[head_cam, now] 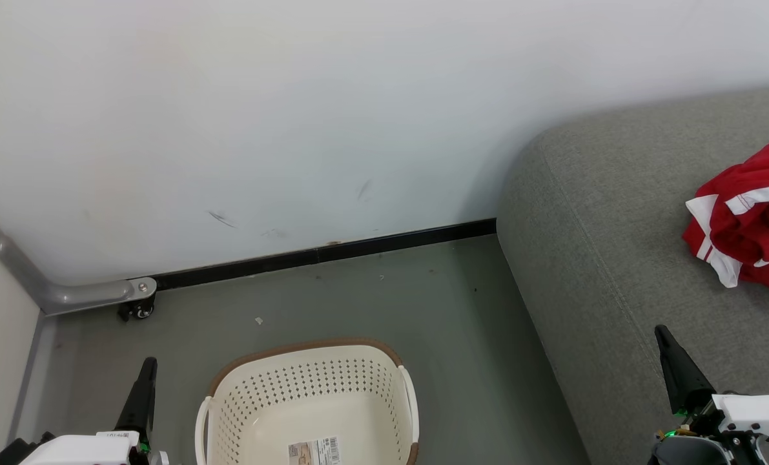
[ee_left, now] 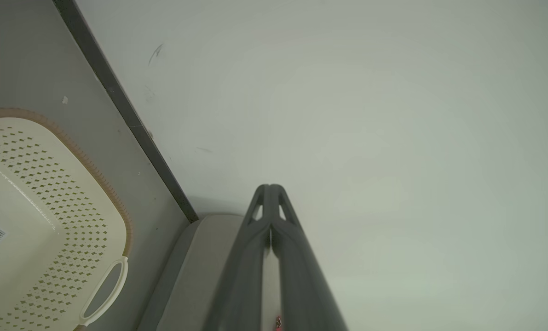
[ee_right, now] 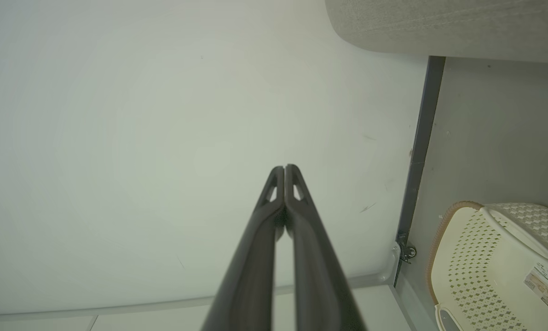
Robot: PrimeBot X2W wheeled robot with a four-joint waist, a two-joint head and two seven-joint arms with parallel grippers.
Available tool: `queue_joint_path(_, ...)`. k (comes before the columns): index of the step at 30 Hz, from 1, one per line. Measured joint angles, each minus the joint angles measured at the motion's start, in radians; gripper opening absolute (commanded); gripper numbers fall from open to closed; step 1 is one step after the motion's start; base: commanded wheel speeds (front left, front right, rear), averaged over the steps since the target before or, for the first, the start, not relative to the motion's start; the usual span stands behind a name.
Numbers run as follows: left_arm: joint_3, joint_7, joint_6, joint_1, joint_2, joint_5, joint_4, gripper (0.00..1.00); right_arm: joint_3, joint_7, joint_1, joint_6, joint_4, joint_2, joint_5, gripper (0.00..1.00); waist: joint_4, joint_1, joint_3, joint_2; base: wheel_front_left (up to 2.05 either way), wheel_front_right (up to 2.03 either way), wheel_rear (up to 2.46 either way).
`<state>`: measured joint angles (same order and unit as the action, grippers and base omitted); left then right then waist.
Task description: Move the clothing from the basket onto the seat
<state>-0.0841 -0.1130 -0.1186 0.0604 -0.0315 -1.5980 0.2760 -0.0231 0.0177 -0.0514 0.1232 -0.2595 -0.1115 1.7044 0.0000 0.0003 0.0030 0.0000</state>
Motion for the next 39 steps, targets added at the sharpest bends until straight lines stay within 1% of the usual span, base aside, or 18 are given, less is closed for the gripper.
queue_joint_path(39, 0.000, 0.000, 0.000, 0.000, 0.000, 0.000, -0.001, 0.00, -0.007, 0.005, 0.000, 0.000, -0.001, 0.005, -0.007, 0.00, 0.000, -0.0001, 0.000, 0.0000, 0.00, 0.00, 0.00)
